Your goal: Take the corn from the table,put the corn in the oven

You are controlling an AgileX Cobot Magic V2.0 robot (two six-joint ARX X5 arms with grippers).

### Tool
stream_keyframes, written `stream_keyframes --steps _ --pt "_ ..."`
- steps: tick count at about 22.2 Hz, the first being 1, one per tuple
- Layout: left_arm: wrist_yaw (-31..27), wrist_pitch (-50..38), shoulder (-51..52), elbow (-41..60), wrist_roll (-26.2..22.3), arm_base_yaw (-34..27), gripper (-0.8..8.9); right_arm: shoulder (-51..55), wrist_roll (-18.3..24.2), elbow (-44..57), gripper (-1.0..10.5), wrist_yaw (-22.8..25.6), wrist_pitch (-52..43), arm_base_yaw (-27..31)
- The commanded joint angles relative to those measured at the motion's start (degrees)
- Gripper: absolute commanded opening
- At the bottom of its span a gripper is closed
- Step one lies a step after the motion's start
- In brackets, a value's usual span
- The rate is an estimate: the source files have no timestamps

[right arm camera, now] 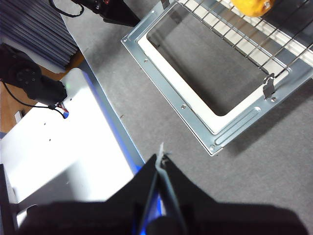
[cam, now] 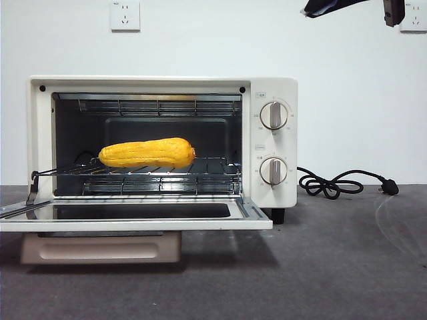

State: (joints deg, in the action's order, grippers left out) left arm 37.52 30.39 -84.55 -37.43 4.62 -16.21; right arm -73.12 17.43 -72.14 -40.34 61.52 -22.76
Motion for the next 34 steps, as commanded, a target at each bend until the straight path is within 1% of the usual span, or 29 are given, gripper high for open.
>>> stream_keyframes --steps 1,8,12,15,17,22,24,26,29,31,34 --pt "-0.1 -0.7 -0.8 0.2 0.4 1.8 -0.08 -0.2 0.6 0.0 -0.1 -0.2 -0.3 0.0" --pt "-0.2 -1.6 -4.0 0.2 0.3 5.8 -0.08 -0.2 0.6 0.0 -0.1 -0.2 -0.3 0.0" --pt "0.0 -1.1 -7.6 0.2 0.0 6.1 -0.08 -0.2 0.6 0.0 -0.1 -0.2 -0.2 0.0" --pt "0.7 -0.4 -10.2 0.2 -1.9 5.9 -0.08 -0.2 0.6 0.0 -0.1 -0.2 -0.2 0.0" --pt "4.6 0.0 -10.3 0.2 -3.8 5.6 -0.08 -0.2 0.7 0.0 -0.1 -0.2 -0.3 0.0" --pt "18.4 0.2 -9.9 -1.2 -3.6 3.6 -0.08 -0.2 0.7 0.0 -0.1 -0.2 -0.7 0.0" --pt "21.8 0.2 -8.9 -1.6 -3.5 2.9 -0.08 -0.2 0.6 0.0 -0.1 -0.2 -0.7 0.0" --pt "23.1 0.2 -7.6 -2.1 -2.8 2.4 -0.08 -0.2 0.6 0.0 -0.1 -0.2 -0.7 0.0" --pt "23.0 0.4 -5.2 -3.8 -0.8 2.2 -0.08 -0.2 0.7 0.0 -0.1 -0.2 -0.7 0.0" --pt "23.0 1.5 -3.4 -6.0 0.3 2.3 -0.08 -0.2 0.7 0.0 -0.1 -0.2 -0.7 0.0" --pt "22.9 4.1 -1.0 -11.2 0.3 2.3 -0.08 -0.2 0.7 0.0 -0.1 -0.2 -0.7 0.0"
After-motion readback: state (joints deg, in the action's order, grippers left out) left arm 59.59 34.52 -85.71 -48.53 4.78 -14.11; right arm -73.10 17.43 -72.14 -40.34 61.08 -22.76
